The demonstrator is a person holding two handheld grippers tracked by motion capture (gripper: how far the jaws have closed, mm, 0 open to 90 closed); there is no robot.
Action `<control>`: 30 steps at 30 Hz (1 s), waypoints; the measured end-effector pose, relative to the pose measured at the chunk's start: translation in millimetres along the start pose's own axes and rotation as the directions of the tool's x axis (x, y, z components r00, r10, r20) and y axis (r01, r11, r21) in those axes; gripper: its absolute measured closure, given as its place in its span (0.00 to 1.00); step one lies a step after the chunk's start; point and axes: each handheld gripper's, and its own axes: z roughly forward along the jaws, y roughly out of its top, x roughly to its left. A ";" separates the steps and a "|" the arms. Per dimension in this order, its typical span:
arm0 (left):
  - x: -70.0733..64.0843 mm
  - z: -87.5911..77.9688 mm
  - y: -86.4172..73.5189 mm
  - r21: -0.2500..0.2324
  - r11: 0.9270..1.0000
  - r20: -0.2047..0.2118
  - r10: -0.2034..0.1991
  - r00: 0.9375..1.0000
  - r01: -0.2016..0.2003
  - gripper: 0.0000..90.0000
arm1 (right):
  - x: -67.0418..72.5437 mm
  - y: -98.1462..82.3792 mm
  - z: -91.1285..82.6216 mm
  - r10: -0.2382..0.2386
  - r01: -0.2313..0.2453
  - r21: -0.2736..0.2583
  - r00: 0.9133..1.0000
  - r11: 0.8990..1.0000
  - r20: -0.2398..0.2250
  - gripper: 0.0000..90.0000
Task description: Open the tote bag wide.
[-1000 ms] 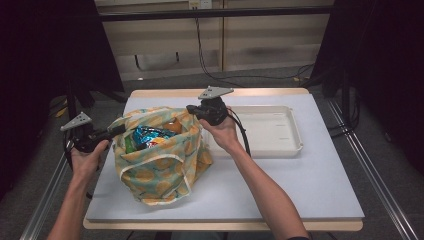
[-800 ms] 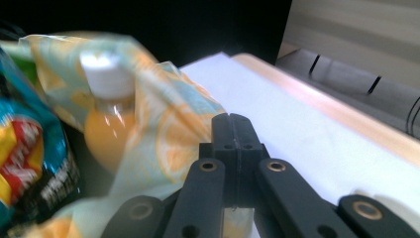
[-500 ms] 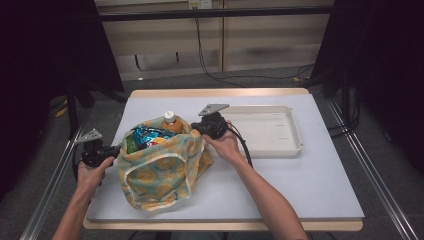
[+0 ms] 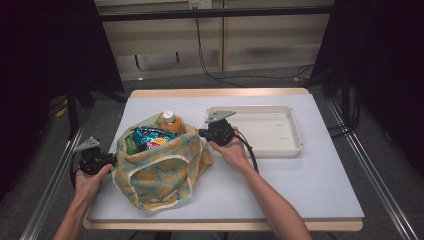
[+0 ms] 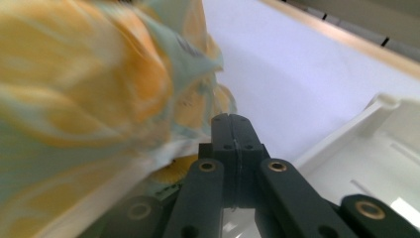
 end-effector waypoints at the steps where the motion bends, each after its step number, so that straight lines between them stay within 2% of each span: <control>1: -1.4 -2.4 0.7 -0.013 1.000 0.005 0.002 1.000 -0.002 0.88 | -0.3 2.0 -3.8 0.002 -0.002 -0.014 1.000 1.000 0.000 0.92; 4: -7.7 -10.9 3.4 -0.051 0.999 0.017 0.004 1.000 -0.003 0.77 | 1.1 6.4 -22.0 0.035 -0.036 -0.091 0.999 0.995 -0.012 0.83; 6: -10.5 -17.7 3.8 -0.074 0.997 0.015 0.006 1.000 -0.005 0.76 | 4.1 6.8 -30.5 0.039 -0.042 -0.115 0.999 0.992 -0.024 0.80; 8: -11.4 -25.6 3.4 -0.096 0.995 0.002 -0.005 1.000 0.005 0.70 | 9.6 7.2 -39.9 0.037 -0.042 -0.139 0.999 0.989 -0.038 0.76; 11: -14.7 -40.3 2.0 -0.135 0.991 -0.006 -0.013 1.000 0.012 0.68 | 19.6 9.2 -54.7 0.017 -0.027 -0.163 0.998 0.986 -0.064 0.70; 16: -29.6 -60.9 5.8 -0.182 0.983 -0.016 0.024 1.000 -0.027 0.66 | 35.9 17.9 -76.1 -0.016 -0.011 -0.210 0.992 0.978 -0.125 0.64; 20: -47.5 -72.2 13.0 -0.223 0.972 0.011 0.074 0.997 -0.070 0.70 | 49.3 26.3 -80.2 -0.059 0.024 -0.219 0.986 0.975 -0.155 0.60; 22: -59.7 -74.9 15.8 -0.237 0.966 0.036 0.113 0.993 -0.102 0.70 | 56.0 31.2 -79.3 -0.085 0.045 -0.225 0.982 0.973 -0.168 0.58; 24: -74.2 -75.2 18.4 -0.241 0.962 0.071 0.152 0.986 -0.131 0.65 | 62.7 37.4 -76.1 -0.108 0.065 -0.225 0.977 0.972 -0.184 0.56; 26: -85.7 -74.5 21.2 -0.247 0.961 0.111 0.157 0.981 -0.125 0.57 | 67.3 42.4 -72.8 -0.123 0.076 -0.226 0.972 0.971 -0.202 0.53; 27: -92.2 -73.8 22.8 -0.237 0.962 0.106 0.163 0.981 -0.134 0.56 | 69.8 45.1 -70.8 -0.132 0.084 -0.227 0.969 0.970 -0.209 0.51; 28: -97.9 -72.8 24.5 -0.224 0.961 0.098 0.190 0.977 -0.164 0.55 | 72.4 47.7 -68.7 -0.140 0.089 -0.228 0.966 0.970 -0.218 0.48; 30: -104.8 -70.4 25.8 -0.225 0.957 0.117 0.211 0.970 -0.181 0.54 | 78.9 51.5 -64.4 -0.162 0.112 -0.221 0.962 0.969 -0.221 0.45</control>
